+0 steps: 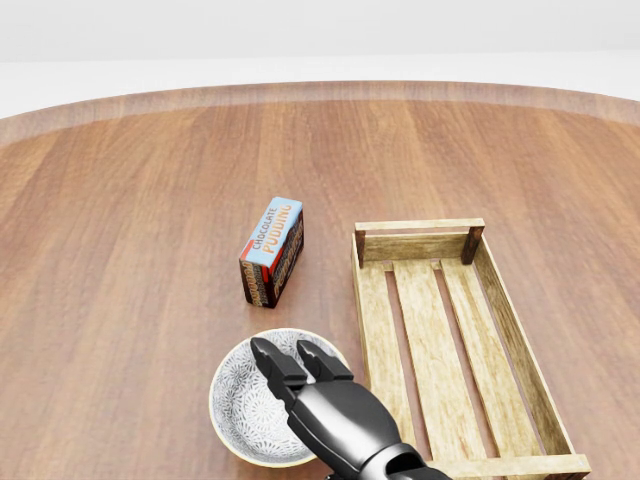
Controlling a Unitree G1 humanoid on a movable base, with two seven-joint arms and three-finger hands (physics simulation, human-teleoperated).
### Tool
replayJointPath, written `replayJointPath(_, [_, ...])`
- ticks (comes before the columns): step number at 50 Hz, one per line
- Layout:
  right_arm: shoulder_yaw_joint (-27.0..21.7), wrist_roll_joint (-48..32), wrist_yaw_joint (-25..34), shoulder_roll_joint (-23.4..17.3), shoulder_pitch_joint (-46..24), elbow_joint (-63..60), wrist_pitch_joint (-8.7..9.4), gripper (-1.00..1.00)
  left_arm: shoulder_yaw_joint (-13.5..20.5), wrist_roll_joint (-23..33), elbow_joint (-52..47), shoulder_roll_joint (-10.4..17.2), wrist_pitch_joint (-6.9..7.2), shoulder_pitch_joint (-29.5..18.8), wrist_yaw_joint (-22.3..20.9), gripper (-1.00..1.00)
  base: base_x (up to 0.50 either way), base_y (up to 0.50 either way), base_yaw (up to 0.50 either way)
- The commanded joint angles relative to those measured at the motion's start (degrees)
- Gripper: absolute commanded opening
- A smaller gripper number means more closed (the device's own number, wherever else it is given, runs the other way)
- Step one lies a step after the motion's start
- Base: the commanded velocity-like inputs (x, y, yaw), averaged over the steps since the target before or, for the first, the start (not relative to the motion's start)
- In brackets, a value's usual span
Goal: Pick up the bowl on the left and put it in the tray.
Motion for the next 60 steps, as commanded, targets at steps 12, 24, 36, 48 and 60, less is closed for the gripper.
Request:
replayJointPath(12, [-0.5,-2.9,1.9,0.6,-1.6,4.8,0.00,1.00,-0.3,0.3,-0.1,-0.2,0.00,0.2,-0.1,1.00,0.00,0.00,0.00])
replayJointPath(24, [-1.6,-3.9,2.2,1.1,-3.8,9.2,0.00,1.00,-0.8,0.7,0.0,-0.3,0.00,0.0,-0.1,1.00,0.00,0.00,0.00])
replayJointPath(36, [-2.2,-4.3,2.2,1.7,-4.4,11.1,0.00,1.00,-0.5,0.5,0.2,-0.1,0.00,-0.2,0.0,1.00,0.00,0.00,0.00])
replayJointPath(48, [-2.6,-4.5,2.1,2.6,-6.5,15.4,0.00,1.00,-0.5,0.5,0.1,-0.1,0.00,-0.2,0.0,1.00,0.00,0.00,0.00])
replayJointPath(60, [-2.2,-5.2,1.4,3.9,-8.3,19.7,0.00,1.00,-0.3,0.3,0.4,0.0,0.00,-0.3,0.0,1.00,0.00,0.00,0.00])
